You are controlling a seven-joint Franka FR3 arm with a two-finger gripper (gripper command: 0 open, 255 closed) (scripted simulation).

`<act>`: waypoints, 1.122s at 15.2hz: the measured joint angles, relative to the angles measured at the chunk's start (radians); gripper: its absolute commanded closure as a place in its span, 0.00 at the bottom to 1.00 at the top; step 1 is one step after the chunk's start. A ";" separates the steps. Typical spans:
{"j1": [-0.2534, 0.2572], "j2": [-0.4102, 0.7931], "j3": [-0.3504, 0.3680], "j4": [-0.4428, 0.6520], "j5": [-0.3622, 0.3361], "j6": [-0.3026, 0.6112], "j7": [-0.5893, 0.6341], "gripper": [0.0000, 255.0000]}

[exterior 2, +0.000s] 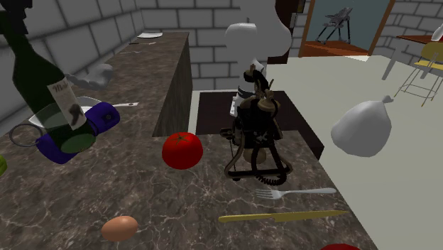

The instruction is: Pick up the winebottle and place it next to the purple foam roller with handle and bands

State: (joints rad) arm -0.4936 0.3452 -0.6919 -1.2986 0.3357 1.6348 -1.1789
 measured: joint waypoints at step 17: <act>0.047 -0.026 0.006 -0.265 -0.006 0.239 -0.031 1.00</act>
State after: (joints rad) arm -0.4467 0.3191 -0.6855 -1.5640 0.3294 1.8733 -1.2095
